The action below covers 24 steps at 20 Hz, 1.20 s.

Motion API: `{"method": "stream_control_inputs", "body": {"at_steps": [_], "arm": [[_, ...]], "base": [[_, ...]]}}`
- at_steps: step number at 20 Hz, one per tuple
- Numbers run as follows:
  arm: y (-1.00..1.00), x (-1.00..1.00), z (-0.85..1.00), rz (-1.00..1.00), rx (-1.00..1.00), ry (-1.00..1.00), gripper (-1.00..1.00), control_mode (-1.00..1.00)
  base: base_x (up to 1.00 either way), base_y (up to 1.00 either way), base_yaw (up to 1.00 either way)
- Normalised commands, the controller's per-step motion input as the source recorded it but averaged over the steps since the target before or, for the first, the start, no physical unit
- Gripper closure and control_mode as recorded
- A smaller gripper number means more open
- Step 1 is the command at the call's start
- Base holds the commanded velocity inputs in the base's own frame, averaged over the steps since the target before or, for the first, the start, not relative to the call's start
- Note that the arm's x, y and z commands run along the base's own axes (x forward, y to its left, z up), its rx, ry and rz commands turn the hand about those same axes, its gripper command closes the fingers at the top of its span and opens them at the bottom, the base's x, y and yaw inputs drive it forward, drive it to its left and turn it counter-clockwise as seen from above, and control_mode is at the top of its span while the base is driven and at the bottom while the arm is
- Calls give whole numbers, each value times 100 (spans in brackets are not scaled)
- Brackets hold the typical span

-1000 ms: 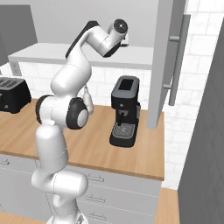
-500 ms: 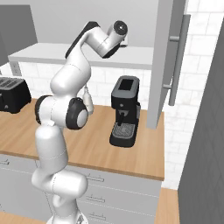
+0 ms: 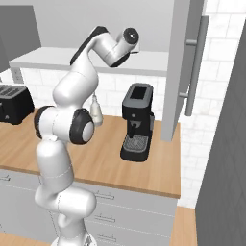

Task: Gather all objects into one cabinet and sort the glasses and bowls to opposite sides.

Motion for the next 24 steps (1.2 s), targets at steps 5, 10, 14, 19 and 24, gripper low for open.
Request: {"method": "stream_control_inputs", "body": {"at_steps": [5,10,14,19,24], "arm": [[0,-29,-1,0,0,0,100,-100],[4,-98,11,0,0,-3,100,-100],[67,-100,-4,-1,0,-9,100,-100],[66,-100,-9,-7,0,-1,100,-100],[16,-100,-8,-11,0,15,100,-100]], "base": [[0,0,0],[0,0,0],[0,0,0],[0,0,0],[0,0,0]]}}
